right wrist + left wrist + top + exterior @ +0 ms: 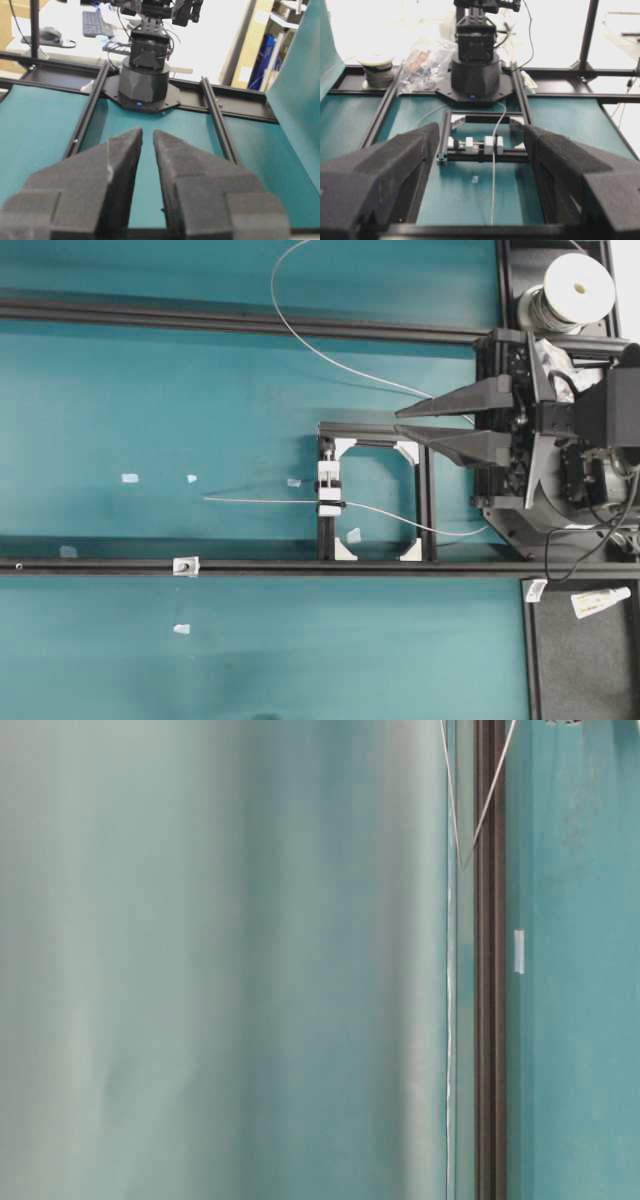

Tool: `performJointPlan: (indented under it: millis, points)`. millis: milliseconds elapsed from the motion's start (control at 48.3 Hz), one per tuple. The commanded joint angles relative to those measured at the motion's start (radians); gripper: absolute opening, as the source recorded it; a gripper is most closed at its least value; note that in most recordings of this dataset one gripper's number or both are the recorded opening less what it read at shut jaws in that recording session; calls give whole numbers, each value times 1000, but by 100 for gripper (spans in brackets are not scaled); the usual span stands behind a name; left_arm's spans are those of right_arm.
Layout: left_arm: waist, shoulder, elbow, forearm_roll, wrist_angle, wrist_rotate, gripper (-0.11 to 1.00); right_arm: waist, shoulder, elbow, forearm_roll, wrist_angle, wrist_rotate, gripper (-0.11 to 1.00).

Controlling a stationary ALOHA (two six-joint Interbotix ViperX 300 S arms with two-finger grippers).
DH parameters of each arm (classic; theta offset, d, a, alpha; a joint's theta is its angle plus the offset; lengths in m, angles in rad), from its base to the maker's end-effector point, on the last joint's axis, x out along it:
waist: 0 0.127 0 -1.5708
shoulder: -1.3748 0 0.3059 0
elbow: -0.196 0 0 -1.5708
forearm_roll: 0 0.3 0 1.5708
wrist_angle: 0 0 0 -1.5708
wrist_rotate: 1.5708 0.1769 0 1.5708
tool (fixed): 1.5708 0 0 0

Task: Insert the wire through the hole in the metal fitting.
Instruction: 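Move the right gripper down over the thin grey wire end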

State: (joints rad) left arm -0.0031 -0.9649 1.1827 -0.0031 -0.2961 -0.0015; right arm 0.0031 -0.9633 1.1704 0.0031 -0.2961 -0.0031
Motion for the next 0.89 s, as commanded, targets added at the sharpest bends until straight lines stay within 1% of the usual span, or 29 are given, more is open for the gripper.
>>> performJointPlan:
  millis: [0, 21, 41, 103, 166, 207, 248, 310, 393, 455, 517, 580, 621, 704, 724, 787, 869]
  points:
    - [58, 29, 0, -51, 6, -2, 24, -11, 15, 3, 0, -8, 12, 24]
    - [66, 32, 2, -51, 6, -3, 24, -11, 20, 6, 0, -8, 15, 24]
    - [71, 34, 3, -51, 9, -5, 21, -12, 25, 8, 0, -12, 18, 22]
    - [75, 44, 5, -49, 12, -5, 9, -18, 49, 9, 3, -26, 29, 9]
    - [75, 52, 3, -49, 14, -3, -1, -21, 80, 5, 9, -38, 49, 0]
    - [75, 55, 3, -49, 14, -3, -5, -21, 104, 0, 9, -41, 66, -2]
    - [75, 60, 6, -49, 12, -2, -8, -21, 132, -5, 9, -41, 81, -3]
    - [75, 69, 11, -48, 11, 0, -7, -21, 183, -15, 8, -43, 101, -3]
    - [74, 89, 26, -43, 9, 2, 1, -21, 249, -32, 9, -46, 107, -3]
    - [74, 117, 41, -43, 5, 2, 11, -21, 302, -46, 9, -48, 107, -3]
    - [74, 155, 57, -43, -8, 2, 25, -21, 357, -58, 8, -55, 107, -3]
    - [74, 206, 71, -43, -35, 2, 43, -21, 416, -72, 8, -69, 107, -3]
    - [74, 238, 77, -43, -54, 2, 55, -21, 453, -80, 5, -81, 107, 0]
    - [67, 295, 84, -41, -94, 5, 78, -18, 526, -97, 0, -100, 107, 14]
    - [64, 307, 84, -41, -104, 6, 80, -17, 540, -103, -2, -100, 107, 18]
    - [51, 339, 86, -37, -132, 12, 79, -12, 580, -117, -6, -103, 107, 34]
    - [29, 370, 87, -34, -166, 20, 79, -2, 623, -137, -8, -98, 107, 59]
